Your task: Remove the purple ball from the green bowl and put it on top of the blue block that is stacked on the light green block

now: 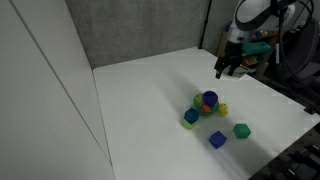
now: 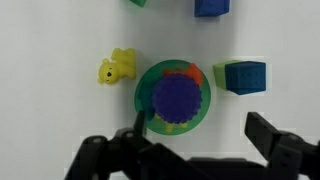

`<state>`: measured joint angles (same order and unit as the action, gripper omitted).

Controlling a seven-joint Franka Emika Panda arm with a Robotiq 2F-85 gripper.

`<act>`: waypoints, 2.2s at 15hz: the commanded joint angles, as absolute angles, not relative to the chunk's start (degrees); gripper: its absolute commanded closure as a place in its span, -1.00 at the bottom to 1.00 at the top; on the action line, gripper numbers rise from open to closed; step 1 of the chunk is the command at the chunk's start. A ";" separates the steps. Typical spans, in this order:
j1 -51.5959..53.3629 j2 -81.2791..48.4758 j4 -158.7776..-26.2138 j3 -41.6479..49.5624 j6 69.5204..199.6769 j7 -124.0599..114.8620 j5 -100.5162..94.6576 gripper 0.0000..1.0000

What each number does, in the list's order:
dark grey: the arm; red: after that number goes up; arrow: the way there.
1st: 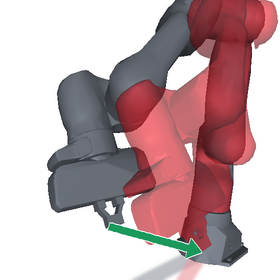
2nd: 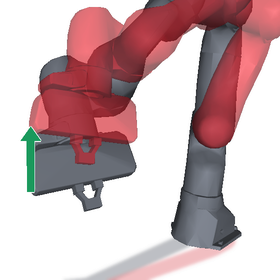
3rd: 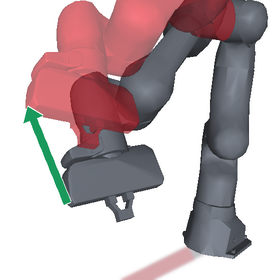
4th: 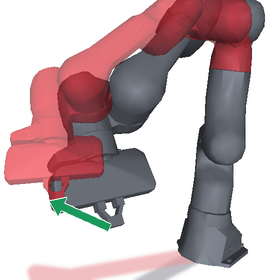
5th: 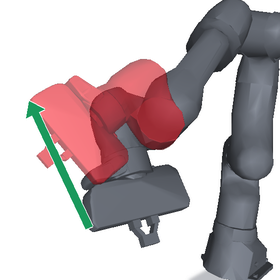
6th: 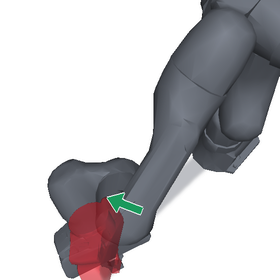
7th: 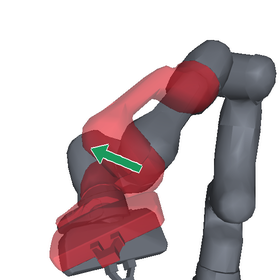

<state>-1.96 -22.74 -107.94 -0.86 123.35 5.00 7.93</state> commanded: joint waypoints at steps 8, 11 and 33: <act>-1.76 -29.65 -107.75 -2.26 132.74 8.29 7.10 -1.00; -1.12 -32.55 -107.20 -2.38 135.45 8.54 5.72 -1.00; -0.20 -32.65 -110.54 -3.59 141.40 8.39 0.42 -0.10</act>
